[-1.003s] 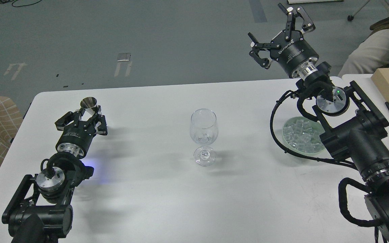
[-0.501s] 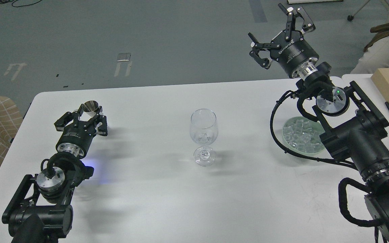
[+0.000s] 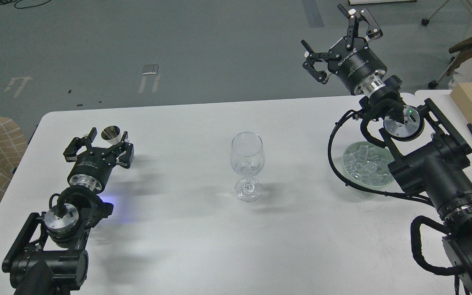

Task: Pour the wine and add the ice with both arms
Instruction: 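Open the left gripper, release the jigger, and lift away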

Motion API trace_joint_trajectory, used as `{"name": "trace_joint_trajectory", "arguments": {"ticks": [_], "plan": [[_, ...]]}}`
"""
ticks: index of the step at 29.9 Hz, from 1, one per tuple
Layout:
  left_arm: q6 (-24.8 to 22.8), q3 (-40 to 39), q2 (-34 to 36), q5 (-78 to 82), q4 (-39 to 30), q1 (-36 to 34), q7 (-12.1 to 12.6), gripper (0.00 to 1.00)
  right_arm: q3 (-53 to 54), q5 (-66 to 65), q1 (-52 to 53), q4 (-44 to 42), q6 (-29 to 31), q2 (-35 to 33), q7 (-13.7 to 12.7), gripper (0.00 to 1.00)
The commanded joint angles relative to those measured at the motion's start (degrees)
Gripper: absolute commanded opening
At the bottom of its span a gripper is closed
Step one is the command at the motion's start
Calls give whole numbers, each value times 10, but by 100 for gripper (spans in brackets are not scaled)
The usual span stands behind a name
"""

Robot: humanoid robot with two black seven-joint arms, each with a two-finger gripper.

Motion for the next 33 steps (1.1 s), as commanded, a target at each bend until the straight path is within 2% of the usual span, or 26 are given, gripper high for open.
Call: {"name": "trace_joint_trajectory", "arguments": {"ticks": [1, 9, 21, 27, 33], "plan": [[-20, 0, 3, 0, -2, 0, 0, 97, 0, 0, 0, 1, 0, 0, 0, 100], [-50, 1, 35, 1, -32, 1, 2, 98, 2, 0, 0, 2, 0, 2, 0, 100], [-51, 8, 123, 4, -111, -13, 8, 98, 3, 0, 2, 2, 0, 2, 0, 100], [-74, 15, 177, 13, -114, -57, 11, 98, 3, 0, 4, 3, 0, 2, 0, 100], [-122, 24, 208, 120, -108, -98, 9, 98, 1, 0, 8, 3, 0, 2, 0, 100]]}}
